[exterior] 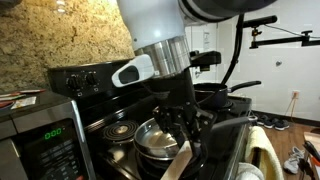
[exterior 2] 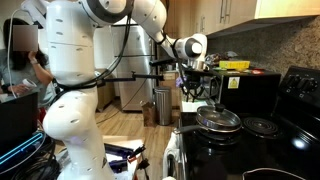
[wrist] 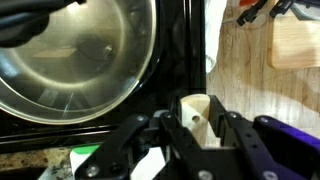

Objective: Take the wooden spoon on the stove and put it on the counter

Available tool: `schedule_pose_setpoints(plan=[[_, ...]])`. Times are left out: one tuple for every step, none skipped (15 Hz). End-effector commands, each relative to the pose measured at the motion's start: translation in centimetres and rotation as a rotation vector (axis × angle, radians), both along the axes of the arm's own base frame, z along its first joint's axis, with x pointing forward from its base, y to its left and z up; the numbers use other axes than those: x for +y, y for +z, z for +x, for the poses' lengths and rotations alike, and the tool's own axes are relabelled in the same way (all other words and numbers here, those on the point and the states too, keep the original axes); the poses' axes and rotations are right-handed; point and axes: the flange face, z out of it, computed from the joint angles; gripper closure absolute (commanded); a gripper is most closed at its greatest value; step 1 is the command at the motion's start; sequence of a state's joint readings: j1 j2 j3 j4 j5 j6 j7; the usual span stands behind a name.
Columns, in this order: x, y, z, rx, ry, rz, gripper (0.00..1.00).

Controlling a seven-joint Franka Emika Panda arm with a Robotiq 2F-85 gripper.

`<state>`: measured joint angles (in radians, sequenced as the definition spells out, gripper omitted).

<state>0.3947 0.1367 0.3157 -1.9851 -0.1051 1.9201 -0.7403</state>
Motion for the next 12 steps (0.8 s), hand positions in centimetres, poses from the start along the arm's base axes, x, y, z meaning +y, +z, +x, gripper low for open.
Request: schedule_pose_setpoints(plan=[[1.0,-0.1,1.0,-0.02,0.031,-0.063,0.92],[1.3,-0.4,1.3,-0.025,0.041,-0.068,0.92],[1.8,-0.6,1.5,-0.032,0.052,-0.066,0.92],[2.3,-1.0,1.6,-0.029,0.064,-0.062,0.92],[2.7,-1.3,1.7,-0.023,0.07,-0.069,0.92],[3.2,-1.5,1.8,-0.019,0.078,-0.06,0.92],[3.7,-1.9,1.8,-0.013,0.082,-0.048,0.92],[4.1,-2.3,1.7,-0.009,0.081,-0.04,0.92],[4.8,-2.8,1.7,-0.005,0.075,-0.015,0.92],[5.4,-3.1,1.7,-0.007,0.079,-0.002,0.92],[5.9,-3.5,1.7,-0.004,0.077,0.007,0.92],[6.4,-3.9,1.7,-0.005,0.079,0.021,0.92]])
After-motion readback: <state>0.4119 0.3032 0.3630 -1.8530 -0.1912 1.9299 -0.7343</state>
